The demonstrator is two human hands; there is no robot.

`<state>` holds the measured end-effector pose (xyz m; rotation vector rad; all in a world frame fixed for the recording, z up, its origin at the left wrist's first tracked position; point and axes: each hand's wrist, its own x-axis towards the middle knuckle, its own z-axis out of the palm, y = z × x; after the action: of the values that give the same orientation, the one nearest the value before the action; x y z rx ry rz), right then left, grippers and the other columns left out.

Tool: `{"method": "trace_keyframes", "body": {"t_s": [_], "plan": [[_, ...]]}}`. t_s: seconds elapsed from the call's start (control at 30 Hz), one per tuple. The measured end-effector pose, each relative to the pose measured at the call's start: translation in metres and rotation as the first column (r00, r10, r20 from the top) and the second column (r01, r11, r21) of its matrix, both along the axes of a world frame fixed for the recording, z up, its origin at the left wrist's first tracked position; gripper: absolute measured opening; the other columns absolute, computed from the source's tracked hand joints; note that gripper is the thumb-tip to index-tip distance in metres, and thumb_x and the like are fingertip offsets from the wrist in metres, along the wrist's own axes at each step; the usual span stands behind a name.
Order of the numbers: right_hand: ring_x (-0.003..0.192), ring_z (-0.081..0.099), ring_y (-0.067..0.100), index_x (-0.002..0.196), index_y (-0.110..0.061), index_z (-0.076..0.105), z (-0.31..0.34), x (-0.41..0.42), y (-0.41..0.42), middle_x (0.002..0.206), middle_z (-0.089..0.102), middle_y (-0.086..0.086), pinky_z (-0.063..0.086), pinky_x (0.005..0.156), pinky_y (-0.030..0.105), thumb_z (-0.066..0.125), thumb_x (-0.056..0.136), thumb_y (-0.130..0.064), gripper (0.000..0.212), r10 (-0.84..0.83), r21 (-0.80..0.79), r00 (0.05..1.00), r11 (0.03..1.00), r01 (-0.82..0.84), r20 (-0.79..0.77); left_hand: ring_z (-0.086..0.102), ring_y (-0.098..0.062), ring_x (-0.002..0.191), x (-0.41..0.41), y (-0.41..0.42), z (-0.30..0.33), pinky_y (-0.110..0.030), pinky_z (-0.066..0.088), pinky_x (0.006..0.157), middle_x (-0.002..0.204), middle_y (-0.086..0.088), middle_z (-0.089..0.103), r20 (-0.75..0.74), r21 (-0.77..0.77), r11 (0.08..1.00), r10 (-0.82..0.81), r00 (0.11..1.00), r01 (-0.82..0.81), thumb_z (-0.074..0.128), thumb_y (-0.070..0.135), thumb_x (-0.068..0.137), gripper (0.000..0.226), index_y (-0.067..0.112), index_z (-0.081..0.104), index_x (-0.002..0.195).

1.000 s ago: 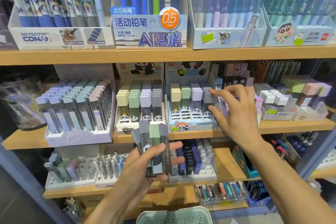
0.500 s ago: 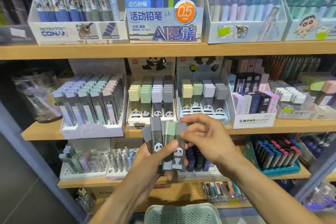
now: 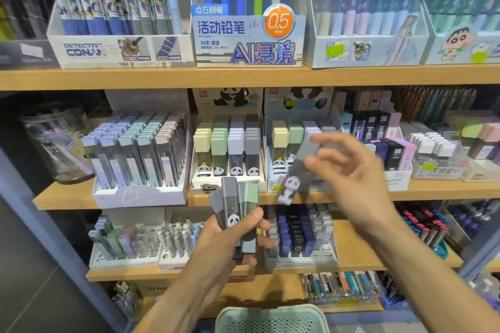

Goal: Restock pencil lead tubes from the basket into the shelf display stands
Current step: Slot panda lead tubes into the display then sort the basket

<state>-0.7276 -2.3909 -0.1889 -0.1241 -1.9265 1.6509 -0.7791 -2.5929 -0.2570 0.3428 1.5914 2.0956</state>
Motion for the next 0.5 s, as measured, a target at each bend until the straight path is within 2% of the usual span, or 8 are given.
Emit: {"method": "trace_keyframes", "body": {"t_s": [0.07,0.17,0.33,0.4,0.5], "plan": [[0.092,0.072,0.008,0.114,-0.016,0.067,0.009,0.003,0.019,0.099,0.074,-0.004,0.056,0.081,0.017,0.073,0.089,-0.001,0.030,-0.127,0.130,0.975,0.980,0.152,-0.182,0.062,-0.022,0.064,-0.003,0.000,-0.003,-0.025,0.038,0.041,0.086,-0.012,0.066,0.001,-0.001,1.000,-0.015,1.000,0.015,0.077,0.030,0.089,0.019,0.014,0.068,0.095],[0.099,0.067,0.012,0.115,-0.013,0.065,0.007,0.003,0.046,0.106,0.068,-0.005,0.056,0.089,0.024,0.072,0.092,-0.003,0.026,-0.212,0.244,0.930,0.925,0.290,-0.301,0.049,-0.018,0.059,-0.003,0.002,-0.006,-0.023,0.031,0.039,0.079,-0.012,0.053,0.018,0.014,0.998,-0.069,0.997,0.069,0.076,0.032,0.091,0.027,0.010,0.060,0.093],[0.107,0.066,0.016,0.114,-0.017,0.065,-0.007,-0.003,0.064,0.111,0.067,-0.009,0.057,0.094,0.038,0.069,0.095,-0.004,0.023,-0.207,0.336,0.942,0.896,0.291,-0.266,0.047,-0.017,0.057,-0.004,0.006,-0.007,-0.023,0.029,0.039,0.080,-0.009,0.053,0.055,0.025,0.993,-0.115,0.992,0.114,0.078,0.032,0.091,0.032,0.009,0.058,0.100],[0.108,0.066,0.015,0.114,-0.017,0.065,-0.010,-0.005,0.066,0.112,0.067,-0.012,0.057,0.094,0.036,0.068,0.095,-0.003,0.024,-0.185,0.358,0.949,0.893,0.271,-0.257,0.047,-0.019,0.058,-0.005,0.006,-0.006,-0.023,0.028,0.039,0.083,-0.009,0.055,0.101,0.058,0.990,-0.135,0.986,0.130,0.084,0.031,0.085,0.040,0.010,0.059,0.107],[0.108,0.066,0.013,0.113,-0.020,0.065,-0.011,-0.005,0.066,0.113,0.067,-0.013,0.056,0.094,0.031,0.068,0.095,-0.003,0.026,-0.163,0.377,0.955,0.892,0.250,-0.247,0.047,-0.020,0.059,-0.006,0.007,-0.006,-0.022,0.026,0.039,0.085,-0.010,0.057,0.156,0.113,0.984,-0.152,0.976,0.135,0.079,0.028,0.078,0.048,0.008,0.056,0.116]]}}
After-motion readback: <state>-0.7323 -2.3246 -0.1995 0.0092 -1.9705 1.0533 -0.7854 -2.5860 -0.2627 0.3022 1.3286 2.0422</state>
